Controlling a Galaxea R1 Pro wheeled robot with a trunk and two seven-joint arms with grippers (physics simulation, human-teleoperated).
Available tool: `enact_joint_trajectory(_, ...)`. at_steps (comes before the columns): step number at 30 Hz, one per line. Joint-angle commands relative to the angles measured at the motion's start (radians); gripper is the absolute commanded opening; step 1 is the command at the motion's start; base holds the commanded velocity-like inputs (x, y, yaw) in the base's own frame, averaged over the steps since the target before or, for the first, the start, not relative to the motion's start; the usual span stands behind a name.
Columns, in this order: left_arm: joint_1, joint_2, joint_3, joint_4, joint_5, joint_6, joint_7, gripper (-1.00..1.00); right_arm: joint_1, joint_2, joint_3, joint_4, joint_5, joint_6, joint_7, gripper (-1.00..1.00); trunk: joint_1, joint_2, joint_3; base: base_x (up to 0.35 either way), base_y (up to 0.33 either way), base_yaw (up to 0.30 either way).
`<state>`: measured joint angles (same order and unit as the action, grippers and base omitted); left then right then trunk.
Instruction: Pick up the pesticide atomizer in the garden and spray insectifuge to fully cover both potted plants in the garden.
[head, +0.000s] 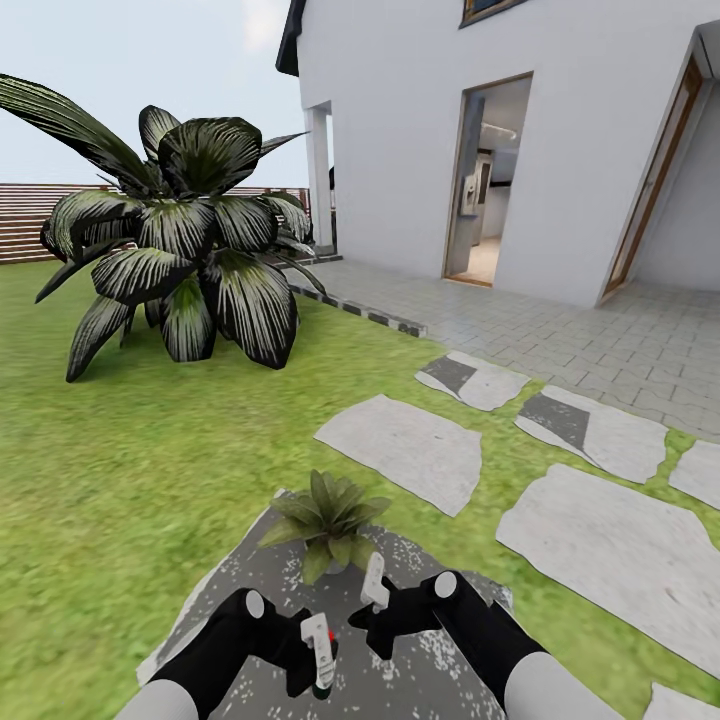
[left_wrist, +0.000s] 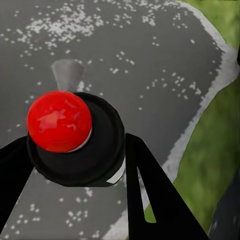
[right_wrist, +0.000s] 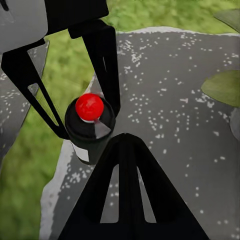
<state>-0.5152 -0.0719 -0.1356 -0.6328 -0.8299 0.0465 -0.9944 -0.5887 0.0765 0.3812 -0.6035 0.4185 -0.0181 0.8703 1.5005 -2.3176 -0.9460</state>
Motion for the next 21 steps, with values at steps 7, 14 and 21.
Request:
enact_joint_trajectory(7, 0.000, 0.000, 0.000, -0.001, 0.025, 0.004, -0.004, -1.00, 0.000, 0.000, -0.001, -0.001, 0.008, -0.002, 0.003, -1.00, 0.000, 0.000, -0.001, 0.000, 0.000, 0.000)
enact_joint_trajectory(14, 0.000, -0.004, -0.001, -0.002, 0.045, 0.004, -0.003, -1.00, 0.000, 0.000, -0.001, -0.001, 0.008, -0.002, 0.003, -1.00, 0.000, 0.000, -0.001, 0.000, 0.000, 0.000)
enact_joint_trajectory(21, 0.000, -0.012, -0.001, -0.002, 0.056, 0.004, 0.010, -1.00, 0.000, 0.000, -0.001, -0.001, 0.008, -0.002, 0.003, -1.00, 0.000, 0.000, -0.001, 0.000, 0.000, 0.000)
